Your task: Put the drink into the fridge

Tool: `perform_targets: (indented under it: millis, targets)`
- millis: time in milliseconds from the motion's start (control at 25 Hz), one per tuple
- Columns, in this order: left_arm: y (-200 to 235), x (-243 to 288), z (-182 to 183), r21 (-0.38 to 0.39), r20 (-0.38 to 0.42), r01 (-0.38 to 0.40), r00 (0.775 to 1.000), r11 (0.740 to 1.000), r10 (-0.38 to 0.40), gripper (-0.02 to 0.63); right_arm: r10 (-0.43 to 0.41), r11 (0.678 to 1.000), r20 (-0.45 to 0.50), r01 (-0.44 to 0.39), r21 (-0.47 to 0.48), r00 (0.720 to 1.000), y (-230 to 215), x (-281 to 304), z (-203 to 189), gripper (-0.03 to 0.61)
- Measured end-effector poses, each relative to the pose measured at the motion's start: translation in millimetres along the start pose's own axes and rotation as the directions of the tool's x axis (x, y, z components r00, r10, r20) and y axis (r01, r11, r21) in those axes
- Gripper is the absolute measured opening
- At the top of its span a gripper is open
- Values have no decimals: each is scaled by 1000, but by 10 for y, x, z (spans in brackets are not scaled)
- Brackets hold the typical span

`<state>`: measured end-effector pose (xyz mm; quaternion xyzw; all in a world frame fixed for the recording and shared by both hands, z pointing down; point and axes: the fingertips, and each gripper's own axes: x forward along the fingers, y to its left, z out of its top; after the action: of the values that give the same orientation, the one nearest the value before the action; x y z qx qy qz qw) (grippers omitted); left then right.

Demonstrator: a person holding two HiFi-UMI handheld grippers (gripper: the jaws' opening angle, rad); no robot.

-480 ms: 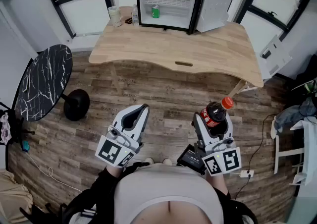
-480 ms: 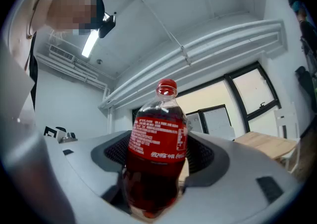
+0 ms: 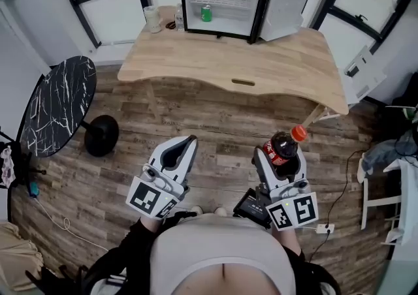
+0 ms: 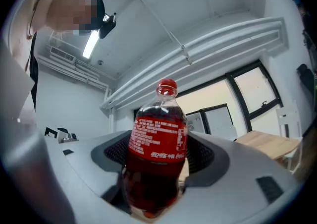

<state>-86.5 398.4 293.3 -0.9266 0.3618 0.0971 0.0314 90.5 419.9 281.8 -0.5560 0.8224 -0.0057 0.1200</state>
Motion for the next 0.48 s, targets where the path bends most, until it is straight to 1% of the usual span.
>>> perform_targets:
  millis: [320,480]
  targets:
    - [-32,16,-12,0,6,-13,1000,1000,13,5,0,1000,37,0,-2,999,-42,-44,88,342]
    - [-57,29,-66,-1,-3,-24,1000,1000,24,5,1,1000,35,-1,-2,999,-121,-53,89,341]
